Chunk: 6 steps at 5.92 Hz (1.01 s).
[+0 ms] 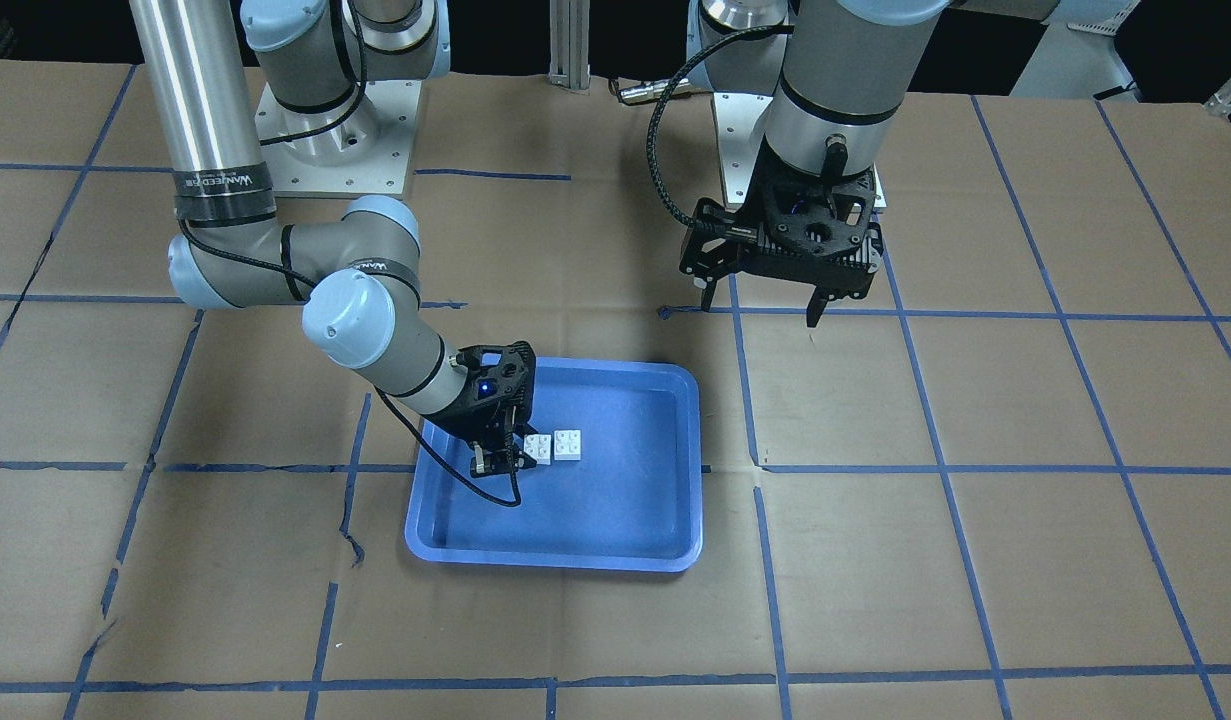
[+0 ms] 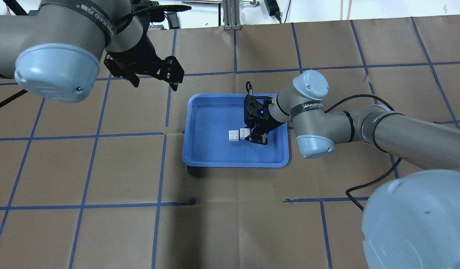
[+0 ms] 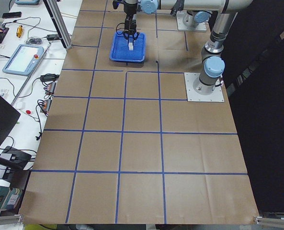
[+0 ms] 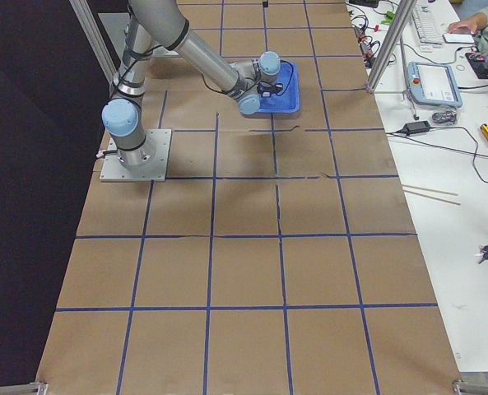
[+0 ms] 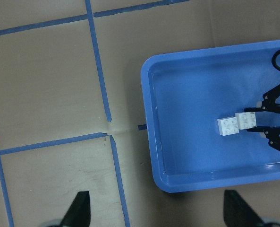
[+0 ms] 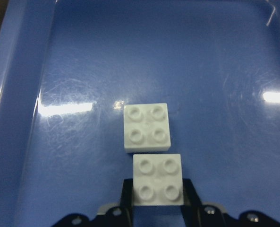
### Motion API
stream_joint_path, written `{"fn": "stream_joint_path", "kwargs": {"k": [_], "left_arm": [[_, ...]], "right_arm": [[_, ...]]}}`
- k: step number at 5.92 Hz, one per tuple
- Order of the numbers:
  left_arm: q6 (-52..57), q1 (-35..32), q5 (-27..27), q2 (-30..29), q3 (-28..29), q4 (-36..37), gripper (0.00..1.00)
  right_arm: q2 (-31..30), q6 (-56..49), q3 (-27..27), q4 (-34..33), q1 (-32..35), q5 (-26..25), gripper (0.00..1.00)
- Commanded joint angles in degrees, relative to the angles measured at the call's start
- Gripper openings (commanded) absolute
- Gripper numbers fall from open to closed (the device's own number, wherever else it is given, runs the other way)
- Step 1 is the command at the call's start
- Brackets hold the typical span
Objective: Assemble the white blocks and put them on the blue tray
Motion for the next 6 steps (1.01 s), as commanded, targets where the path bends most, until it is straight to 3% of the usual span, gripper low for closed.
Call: {"fn": "stream_joint_path", "kwargs": {"k": [1, 6], "left_arm": [[0.0, 0.0, 0.0, 0.0, 0.0, 0.0, 0.99], [0.0, 0.0, 0.1, 0.1, 0.0, 0.0, 0.99]], "right_arm": [[-0.2, 0.1, 0.0, 0.0, 0.0, 0.0, 0.22], [-0.2, 0.1, 0.1, 0.1, 0.2, 1.2, 0.22]]}}
